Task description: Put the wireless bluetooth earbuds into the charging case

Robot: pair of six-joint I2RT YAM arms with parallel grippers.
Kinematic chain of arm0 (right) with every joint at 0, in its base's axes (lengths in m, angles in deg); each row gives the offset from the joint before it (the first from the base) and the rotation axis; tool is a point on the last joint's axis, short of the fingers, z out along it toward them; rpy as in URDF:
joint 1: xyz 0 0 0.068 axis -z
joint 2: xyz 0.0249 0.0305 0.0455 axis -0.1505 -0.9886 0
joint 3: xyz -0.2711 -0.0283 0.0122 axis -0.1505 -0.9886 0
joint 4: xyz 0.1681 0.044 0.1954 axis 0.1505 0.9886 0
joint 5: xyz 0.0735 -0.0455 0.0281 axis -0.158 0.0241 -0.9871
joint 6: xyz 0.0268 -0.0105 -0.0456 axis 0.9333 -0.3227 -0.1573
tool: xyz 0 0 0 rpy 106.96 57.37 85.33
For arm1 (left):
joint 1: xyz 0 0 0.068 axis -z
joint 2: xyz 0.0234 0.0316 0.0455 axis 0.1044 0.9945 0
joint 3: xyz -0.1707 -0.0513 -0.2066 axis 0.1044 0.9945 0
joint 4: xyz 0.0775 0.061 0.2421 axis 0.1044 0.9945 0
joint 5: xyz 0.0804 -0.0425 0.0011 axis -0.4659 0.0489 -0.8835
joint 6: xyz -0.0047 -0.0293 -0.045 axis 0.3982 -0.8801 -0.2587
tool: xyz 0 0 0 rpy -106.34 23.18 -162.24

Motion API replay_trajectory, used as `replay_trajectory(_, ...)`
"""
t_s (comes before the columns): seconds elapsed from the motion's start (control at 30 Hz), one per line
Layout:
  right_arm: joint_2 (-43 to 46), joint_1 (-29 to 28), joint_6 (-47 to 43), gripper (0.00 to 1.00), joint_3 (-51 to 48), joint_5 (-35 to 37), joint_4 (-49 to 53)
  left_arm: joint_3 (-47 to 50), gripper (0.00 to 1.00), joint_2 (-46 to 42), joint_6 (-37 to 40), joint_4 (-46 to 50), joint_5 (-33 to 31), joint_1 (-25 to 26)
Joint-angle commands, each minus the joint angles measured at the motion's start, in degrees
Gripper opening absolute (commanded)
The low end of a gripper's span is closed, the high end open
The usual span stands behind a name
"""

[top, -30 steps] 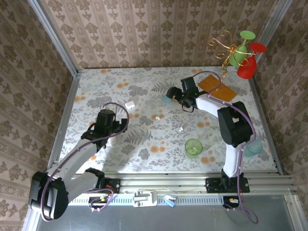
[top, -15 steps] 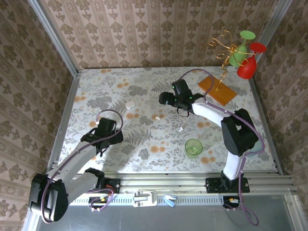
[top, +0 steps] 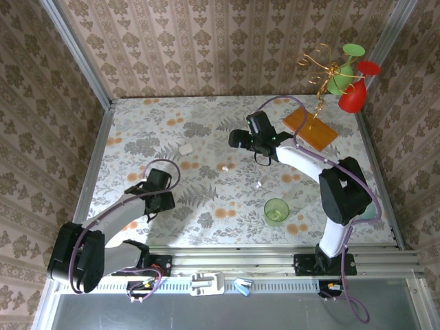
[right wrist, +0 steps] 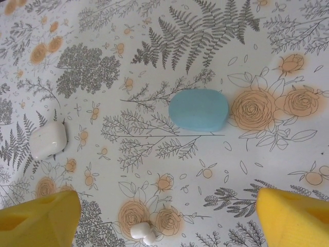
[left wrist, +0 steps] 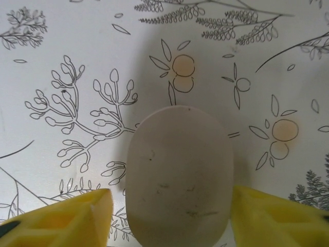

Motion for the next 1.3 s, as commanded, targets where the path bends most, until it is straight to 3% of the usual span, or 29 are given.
replay_trajectory(0.0,2.32,-0.41,-1.11,0.89,1.38,2.35,2.04,-0.35,0.52,0.55,-0.73,-0.44,0.74,-0.36)
replay_trajectory(0.13,3.46,-0.43,-1.00,0.89,1.00,1.66,2.23,-0.70,0.38,0.30,0.35,-0.70,1.94,-0.26)
replay_trajectory(0.37,8.26,-0.03,-1.00,0.89,0.18,-3.81,4.15,-3.40,0.37,-1.14,11.88,-5.64,5.57,2.75)
replay_trajectory(0.57,12.53,3.19,2.96,0.88,-1.59,-16.90,6.99,-7.87,0.37,2.11,27.38,-18.90,16.08,3.00)
replay_trajectory(0.63,13.64,4.06,3.38,0.88,-1.59,-20.81,8.94,-10.26,0.37,4.05,34.03,-20.85,22.69,2.99)
replay_trajectory(0.83,16.47,5.11,3.82,0.86,-2.60,-29.78,11.97,-16.97,0.37,9.96,48.76,-23.47,39.34,7.56)
replay_trajectory(0.9,16.36,5.14,3.82,0.83,-2.89,-34.55,12.02,-17.32,0.35,10.84,53.05,-26.33,41.27,9.60)
replay_trajectory(1.07,16.00,5.10,5.97,0.77,-5.18,-40.09,10.84,-17.57,0.35,13.16,54.39,-36.70,45.27,10.76)
replay_trajectory(1.27,17.16,4.95,8.67,0.73,-8.72,-42.67,8.81,-19.51,0.34,14.75,55.59,-38.56,45.98,11.95)
